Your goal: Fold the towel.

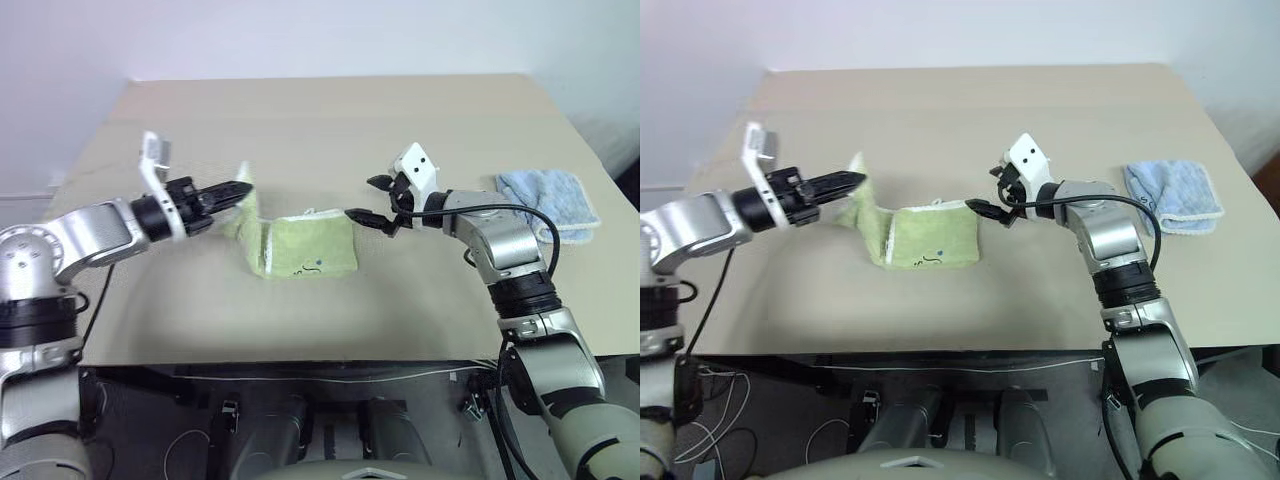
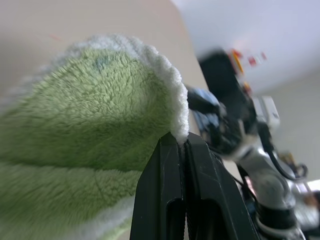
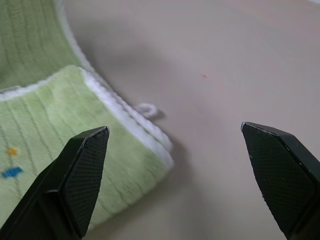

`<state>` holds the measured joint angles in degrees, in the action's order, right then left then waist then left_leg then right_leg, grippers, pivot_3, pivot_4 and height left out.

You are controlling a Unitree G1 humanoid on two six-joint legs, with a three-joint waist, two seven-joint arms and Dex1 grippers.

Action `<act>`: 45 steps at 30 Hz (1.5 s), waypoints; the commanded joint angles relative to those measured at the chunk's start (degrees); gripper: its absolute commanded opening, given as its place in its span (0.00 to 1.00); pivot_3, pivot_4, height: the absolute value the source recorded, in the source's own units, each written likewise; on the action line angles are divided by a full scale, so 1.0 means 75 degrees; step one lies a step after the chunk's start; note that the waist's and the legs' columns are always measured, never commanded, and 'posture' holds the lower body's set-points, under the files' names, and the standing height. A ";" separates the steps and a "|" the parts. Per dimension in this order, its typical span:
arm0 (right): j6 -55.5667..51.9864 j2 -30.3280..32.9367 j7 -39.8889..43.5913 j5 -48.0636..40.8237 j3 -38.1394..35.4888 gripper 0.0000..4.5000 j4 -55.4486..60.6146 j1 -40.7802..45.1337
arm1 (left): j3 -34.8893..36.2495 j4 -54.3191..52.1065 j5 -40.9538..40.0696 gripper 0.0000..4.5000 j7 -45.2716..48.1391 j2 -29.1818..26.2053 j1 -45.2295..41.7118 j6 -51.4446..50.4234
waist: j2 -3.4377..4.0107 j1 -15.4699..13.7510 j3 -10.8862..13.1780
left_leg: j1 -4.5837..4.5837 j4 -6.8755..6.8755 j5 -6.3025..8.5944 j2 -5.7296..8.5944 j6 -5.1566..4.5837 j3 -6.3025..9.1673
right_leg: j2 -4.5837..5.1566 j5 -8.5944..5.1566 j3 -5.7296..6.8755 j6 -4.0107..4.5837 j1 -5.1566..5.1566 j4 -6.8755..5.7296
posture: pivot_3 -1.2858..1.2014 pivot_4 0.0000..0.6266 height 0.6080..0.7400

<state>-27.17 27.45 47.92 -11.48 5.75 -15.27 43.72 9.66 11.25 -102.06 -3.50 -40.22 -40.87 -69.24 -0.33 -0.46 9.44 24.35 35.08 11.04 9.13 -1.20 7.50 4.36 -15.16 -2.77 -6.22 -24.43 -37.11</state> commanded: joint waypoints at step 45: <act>-0.0497 0.0507 -0.1083 -0.0005 -0.0802 1.00 0.1214 -0.0686 | -0.0609 0.0879 0.6738 0.99 0.5477 0.2286 -0.1944 -0.1100 | -0.0008 0.0048 0.0005 | 0.0009 0.0007 -0.0014 0.0001 -0.0001 -0.0001 | 0.0002 0.0001 0.0001 -0.0003 0.0000 -0.0002 | 0.52 0.24 1.00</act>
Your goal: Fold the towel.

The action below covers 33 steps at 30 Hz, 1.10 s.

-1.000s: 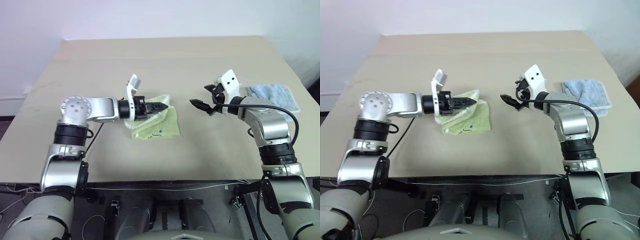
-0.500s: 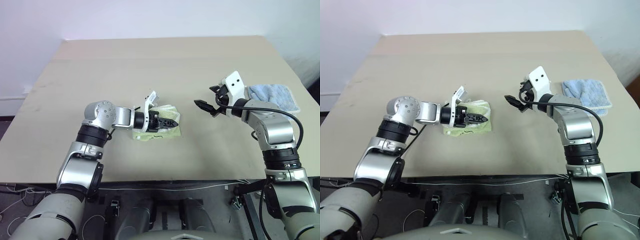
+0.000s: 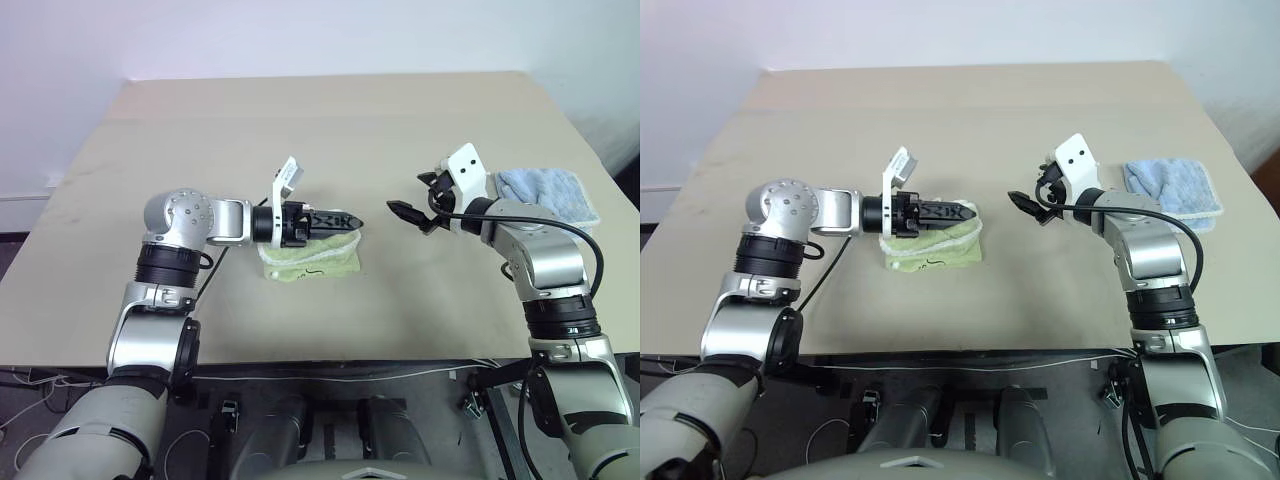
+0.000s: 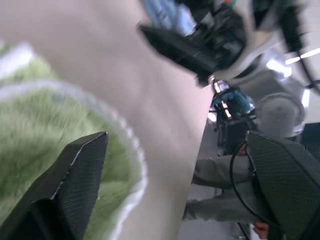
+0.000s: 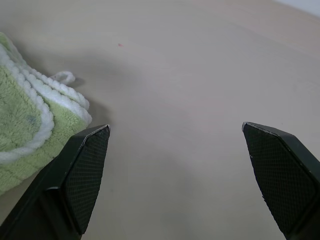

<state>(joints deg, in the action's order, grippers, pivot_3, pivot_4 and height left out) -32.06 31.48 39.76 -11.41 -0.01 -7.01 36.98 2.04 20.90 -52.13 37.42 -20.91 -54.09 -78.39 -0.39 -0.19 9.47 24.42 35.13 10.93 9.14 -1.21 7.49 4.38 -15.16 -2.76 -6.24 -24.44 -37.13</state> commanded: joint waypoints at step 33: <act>0.0621 -0.0079 0.0326 0.0221 0.0372 1.00 -0.0315 0.0358 | -0.1040 -0.2060 0.4032 0.42 0.3400 -0.3813 0.3408 0.6113 | 0.0011 0.0149 0.0007 | -0.0004 -0.0014 0.0018 -0.0003 -0.0026 0.0001 | -0.0001 -0.0001 0.0001 0.0004 -0.0005 -0.0003 | 0.52 0.24 1.00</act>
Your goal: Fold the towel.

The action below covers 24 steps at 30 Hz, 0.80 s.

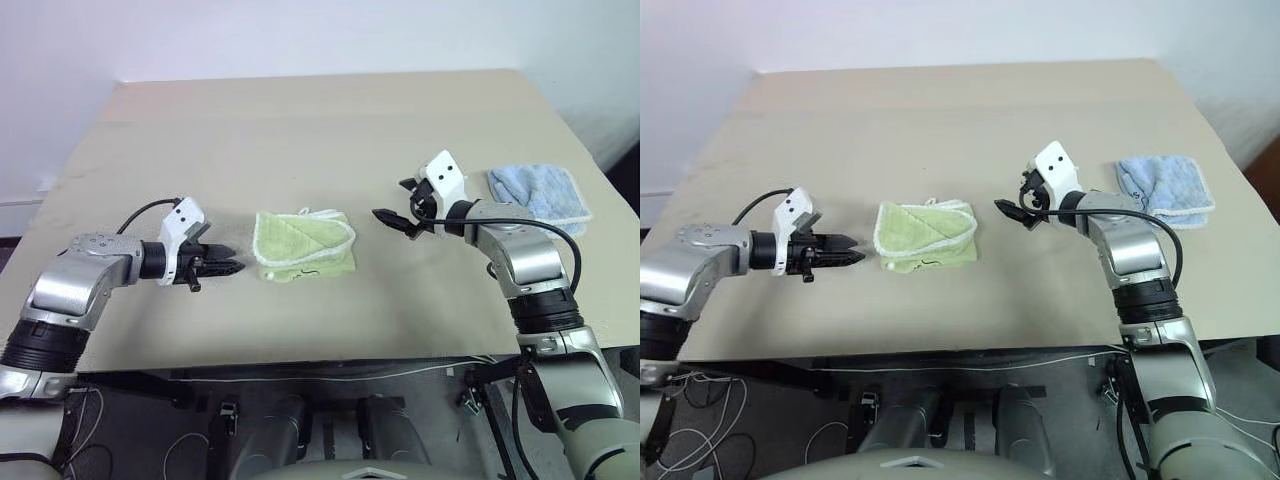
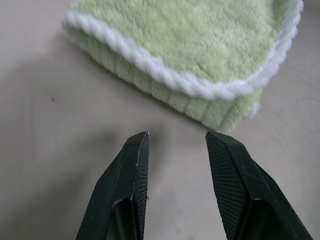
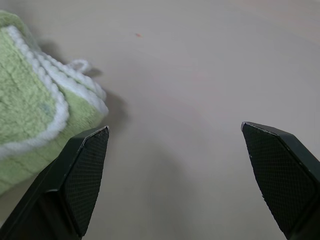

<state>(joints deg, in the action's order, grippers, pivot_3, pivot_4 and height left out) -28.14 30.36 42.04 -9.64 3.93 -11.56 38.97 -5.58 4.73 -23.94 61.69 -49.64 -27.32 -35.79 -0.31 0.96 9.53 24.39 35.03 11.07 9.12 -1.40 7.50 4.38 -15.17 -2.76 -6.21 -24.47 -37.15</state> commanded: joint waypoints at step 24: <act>0.0212 0.0072 -0.0079 0.0154 -0.0075 1.00 0.0283 0.0006 | 0.0107 0.1298 0.0830 0.42 0.0639 0.1234 -0.0586 0.2490 | 0.0000 -0.0032 -0.0001 | 0.0000 0.0015 -0.0003 0.0001 -0.0003 0.0003 | 0.0001 0.0001 0.0007 -0.0001 0.0007 -0.0006 | 0.52 0.24 1.00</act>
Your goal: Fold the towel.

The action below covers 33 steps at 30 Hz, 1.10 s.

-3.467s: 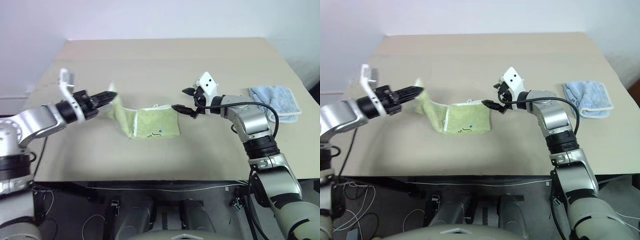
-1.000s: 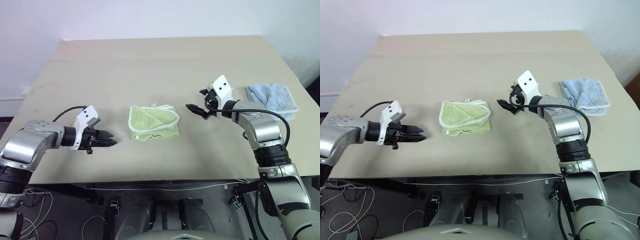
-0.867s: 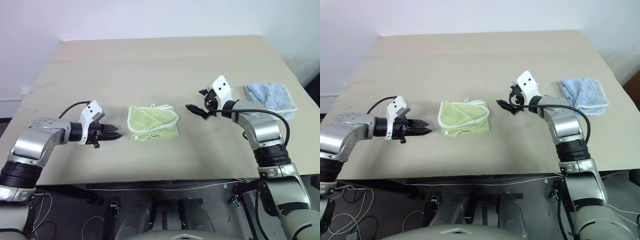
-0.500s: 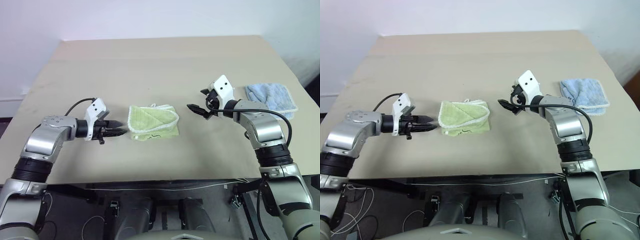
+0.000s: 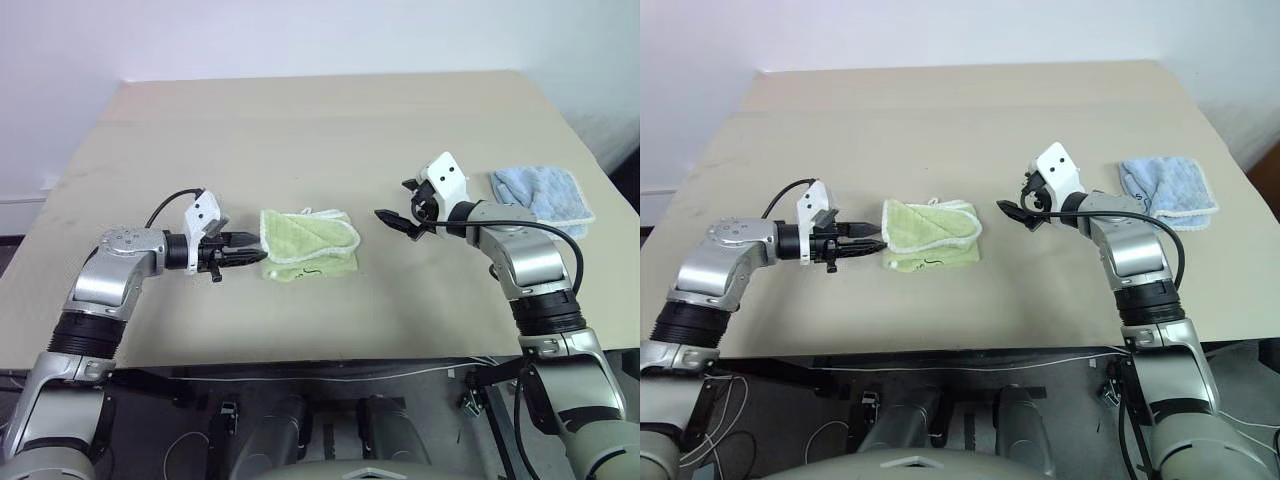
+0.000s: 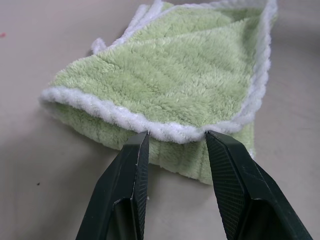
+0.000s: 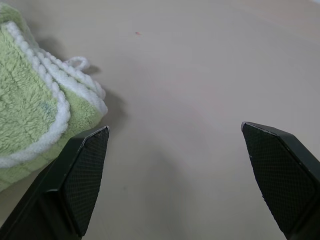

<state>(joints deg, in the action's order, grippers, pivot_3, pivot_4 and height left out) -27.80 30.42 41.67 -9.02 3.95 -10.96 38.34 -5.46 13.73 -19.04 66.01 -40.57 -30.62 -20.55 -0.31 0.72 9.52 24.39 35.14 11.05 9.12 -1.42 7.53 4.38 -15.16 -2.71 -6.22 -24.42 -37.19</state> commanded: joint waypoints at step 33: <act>0.0339 0.0038 -0.0104 0.0470 0.0067 1.00 0.0043 0.0032 | 0.0259 0.1528 0.0544 0.42 -0.0032 0.1229 -0.1638 0.0765 | -0.0002 0.0000 -0.0001 | 0.0000 0.0018 -0.0002 0.0001 -0.0003 0.0000 | -0.0002 0.0001 0.0003 -0.0002 0.0002 -0.0014 | 0.52 0.24 1.00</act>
<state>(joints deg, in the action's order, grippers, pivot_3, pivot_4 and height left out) -26.68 30.35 40.91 -5.80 4.42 -11.53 38.20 -5.22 25.42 -13.67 66.41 -31.43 -41.38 -13.84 -0.32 0.71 9.51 24.39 35.28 11.03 9.13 -1.45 7.53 4.37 -15.15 -2.68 -6.23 -24.41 -37.31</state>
